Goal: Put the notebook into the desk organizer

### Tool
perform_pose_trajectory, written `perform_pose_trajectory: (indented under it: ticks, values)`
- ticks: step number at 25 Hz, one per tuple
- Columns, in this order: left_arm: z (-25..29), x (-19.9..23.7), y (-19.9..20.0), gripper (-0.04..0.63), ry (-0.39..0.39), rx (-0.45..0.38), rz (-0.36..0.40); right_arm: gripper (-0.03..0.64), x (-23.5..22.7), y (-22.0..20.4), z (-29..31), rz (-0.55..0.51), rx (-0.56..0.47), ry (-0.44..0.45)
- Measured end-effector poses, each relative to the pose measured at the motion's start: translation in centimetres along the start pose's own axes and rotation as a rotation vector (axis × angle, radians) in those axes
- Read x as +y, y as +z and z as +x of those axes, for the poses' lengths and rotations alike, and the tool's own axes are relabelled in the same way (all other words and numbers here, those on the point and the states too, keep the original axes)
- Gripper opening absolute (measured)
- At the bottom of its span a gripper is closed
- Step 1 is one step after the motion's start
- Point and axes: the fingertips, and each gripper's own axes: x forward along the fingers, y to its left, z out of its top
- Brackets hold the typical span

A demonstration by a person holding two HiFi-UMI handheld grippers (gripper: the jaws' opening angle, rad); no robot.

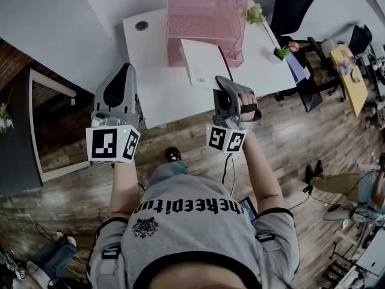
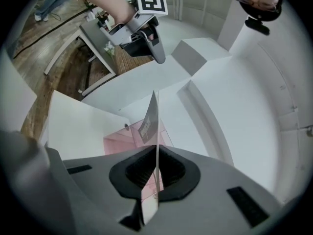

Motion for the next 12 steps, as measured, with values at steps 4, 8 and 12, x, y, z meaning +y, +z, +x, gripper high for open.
perform_pose_trajectory:
  ticks: [4, 8, 12]
  values:
    - [-0.2, 0.5, -0.3, 0.003, 0.008, 0.008, -0.001, 0.010, 0.6, -0.8, 1.3, -0.066, 0.021, -0.005]
    - [-0.3, 0.9, -0.7, 0.003, 0.016, 0.015, 0.002, 0.012, 1.7, -1.5, 2.7, -0.116, 0.036, 0.012]
    - [-0.3, 1.5, -0.9, 0.003, 0.027, 0.025, 0.003, 0.012, 2.5, -1.9, 3.9, -0.149, 0.044, 0.033]
